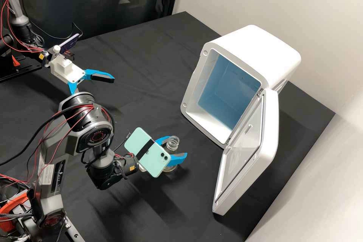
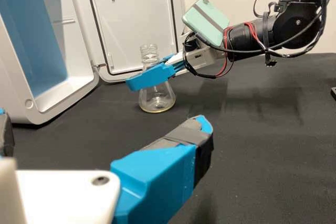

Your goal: Place the flask in the incubator

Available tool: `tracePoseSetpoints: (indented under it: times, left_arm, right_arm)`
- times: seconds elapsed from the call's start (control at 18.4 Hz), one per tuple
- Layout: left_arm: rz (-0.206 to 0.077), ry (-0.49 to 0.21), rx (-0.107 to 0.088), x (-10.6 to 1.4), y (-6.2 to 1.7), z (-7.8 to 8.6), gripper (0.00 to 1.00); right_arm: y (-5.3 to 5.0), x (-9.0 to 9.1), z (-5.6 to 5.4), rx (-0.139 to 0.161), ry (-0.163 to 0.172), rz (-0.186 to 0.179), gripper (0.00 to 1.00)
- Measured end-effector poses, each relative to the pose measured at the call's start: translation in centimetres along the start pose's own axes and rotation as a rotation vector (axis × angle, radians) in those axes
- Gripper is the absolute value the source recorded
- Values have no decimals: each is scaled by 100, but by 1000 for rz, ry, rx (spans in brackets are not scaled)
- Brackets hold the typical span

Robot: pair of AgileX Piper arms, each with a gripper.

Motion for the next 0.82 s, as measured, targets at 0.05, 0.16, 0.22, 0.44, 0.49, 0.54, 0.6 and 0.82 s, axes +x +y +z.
tracePoseSetpoints:
  times: [0.05, 0.16, 0.22, 0.44, 0.49, 0.54, 0.6, 0.82]
  left_arm:
    - [0, 0, 0, 0, 0, 0, 100]
    - [0, 1, 0, -1, 0, -3, 100]
    - [0, 1, 0, -1, 0, -3, 100]
    - [0, 1, 0, -1, 0, -3, 100]
    - [0, 1, 0, -1, 0, -3, 100]
    - [0, 1, 0, -1, 0, -3, 100]
    - [1, 1, 0, -1, 2, -3, 100]
    - [6, 0, 2, -7, 14, 0, 100]
  right_arm:
    - [0, 0, 0, 0, 0, 0, 0]
    - [0, 0, 0, 0, 0, 0, 0]
    - [0, 0, 0, 7, 0, 0, 0]
    - [10, 20, -7, 14, 2, 2, 0]
    - [10, 20, -7, 17, 2, 2, 0]
    - [10, 20, -7, 21, 2, 2, 0]
    - [13, 23, -8, 24, 3, 4, 0]
    - [166, 61, -74, 66, 31, 56, 0]
